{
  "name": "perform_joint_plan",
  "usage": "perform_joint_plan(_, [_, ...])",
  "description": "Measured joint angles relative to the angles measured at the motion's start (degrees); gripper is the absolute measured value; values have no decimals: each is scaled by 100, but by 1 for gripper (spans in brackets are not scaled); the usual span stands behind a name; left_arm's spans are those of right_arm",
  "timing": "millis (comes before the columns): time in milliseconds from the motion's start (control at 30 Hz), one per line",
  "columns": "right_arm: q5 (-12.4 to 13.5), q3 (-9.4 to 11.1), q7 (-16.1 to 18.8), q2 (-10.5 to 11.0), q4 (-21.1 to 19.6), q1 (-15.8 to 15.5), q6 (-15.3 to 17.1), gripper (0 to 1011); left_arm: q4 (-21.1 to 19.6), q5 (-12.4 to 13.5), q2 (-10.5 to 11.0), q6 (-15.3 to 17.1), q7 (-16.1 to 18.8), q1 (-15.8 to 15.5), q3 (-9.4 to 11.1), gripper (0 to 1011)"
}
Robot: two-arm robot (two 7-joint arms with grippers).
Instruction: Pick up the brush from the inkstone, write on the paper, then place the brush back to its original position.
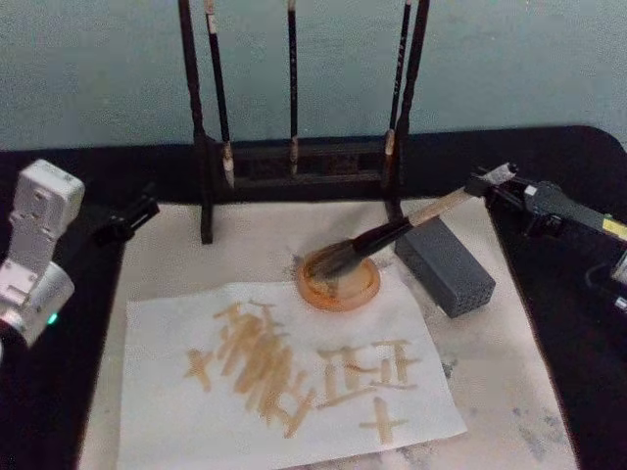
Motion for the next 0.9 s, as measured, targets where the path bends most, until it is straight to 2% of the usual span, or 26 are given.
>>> perform_joint_plan(433, [193, -161, 116, -209, 660, 267, 40, 168, 0, 0, 0, 0, 1, 0, 0, 1002])
perform_joint_plan(900, [216, -256, 172, -311, 1017, 425, 73, 169, 0, 0, 0, 0, 1, 0, 0, 1002])
